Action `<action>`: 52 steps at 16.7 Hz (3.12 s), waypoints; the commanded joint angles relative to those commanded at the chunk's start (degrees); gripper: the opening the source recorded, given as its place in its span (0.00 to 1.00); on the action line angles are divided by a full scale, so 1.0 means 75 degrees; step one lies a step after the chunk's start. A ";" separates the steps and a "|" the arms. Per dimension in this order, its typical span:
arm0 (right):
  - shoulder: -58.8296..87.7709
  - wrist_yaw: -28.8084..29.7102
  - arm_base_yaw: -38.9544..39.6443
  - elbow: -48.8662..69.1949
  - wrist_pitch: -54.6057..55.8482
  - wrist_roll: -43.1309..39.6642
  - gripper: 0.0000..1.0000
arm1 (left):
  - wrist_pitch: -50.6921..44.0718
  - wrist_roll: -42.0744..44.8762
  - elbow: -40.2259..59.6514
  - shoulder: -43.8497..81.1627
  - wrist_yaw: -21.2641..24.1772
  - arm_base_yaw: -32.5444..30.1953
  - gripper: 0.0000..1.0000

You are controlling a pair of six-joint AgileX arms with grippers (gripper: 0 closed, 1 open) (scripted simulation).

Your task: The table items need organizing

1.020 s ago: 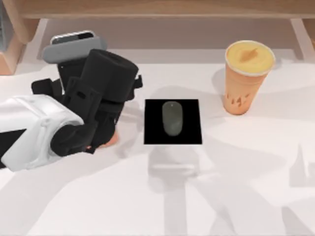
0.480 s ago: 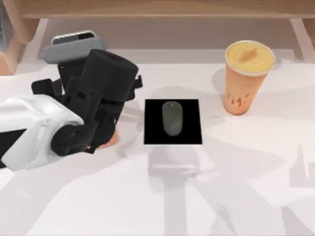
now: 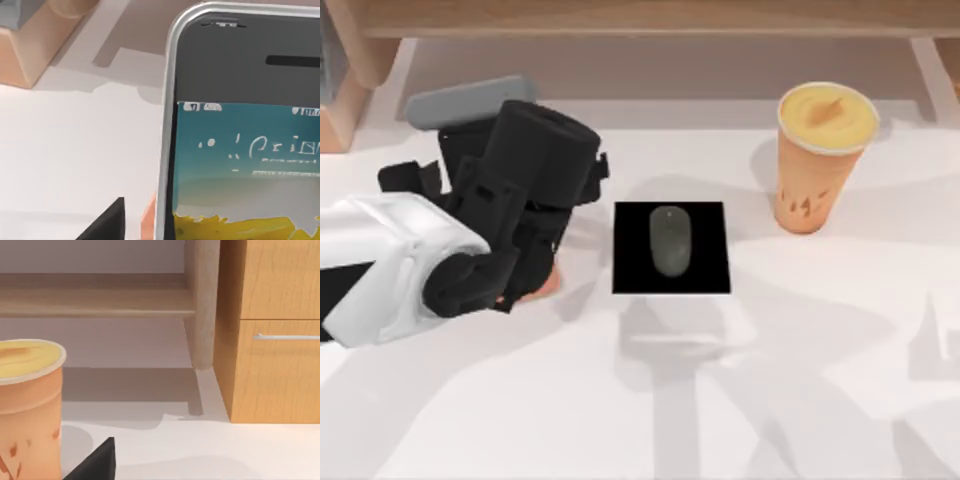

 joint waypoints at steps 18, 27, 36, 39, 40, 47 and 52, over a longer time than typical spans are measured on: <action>0.0000 0.0000 0.0000 0.0000 0.0000 0.0000 1.00 | -0.0464 -0.0411 -0.0600 -0.0894 -0.0213 -0.0353 1.00; 0.0000 0.0000 0.0000 0.0000 0.0000 0.0000 1.00 | -0.0192 0.1257 -0.2678 -0.5016 0.2174 0.1718 1.00; 0.0000 0.0000 0.0000 0.0000 0.0000 0.0000 1.00 | -0.0024 0.3654 -0.5718 -1.0769 0.5364 0.4570 1.00; 0.0000 0.0000 0.0000 0.0000 0.0000 0.0000 1.00 | 0.0012 0.4104 -0.6293 -1.1572 0.5962 0.5128 1.00; 0.0000 0.0000 0.0000 0.0000 0.0000 0.0000 1.00 | 0.0018 0.4168 -0.6377 -1.1681 0.6050 0.5212 1.00; 0.0073 0.0013 0.0025 0.0012 0.0042 0.0000 1.00 | 0.0020 0.4187 -0.6403 -1.1714 0.6076 0.5238 1.00; 0.1553 0.0294 0.0512 0.0251 0.0902 0.0005 1.00 | 0.0020 0.4187 -0.6403 -1.1714 0.6076 0.5238 1.00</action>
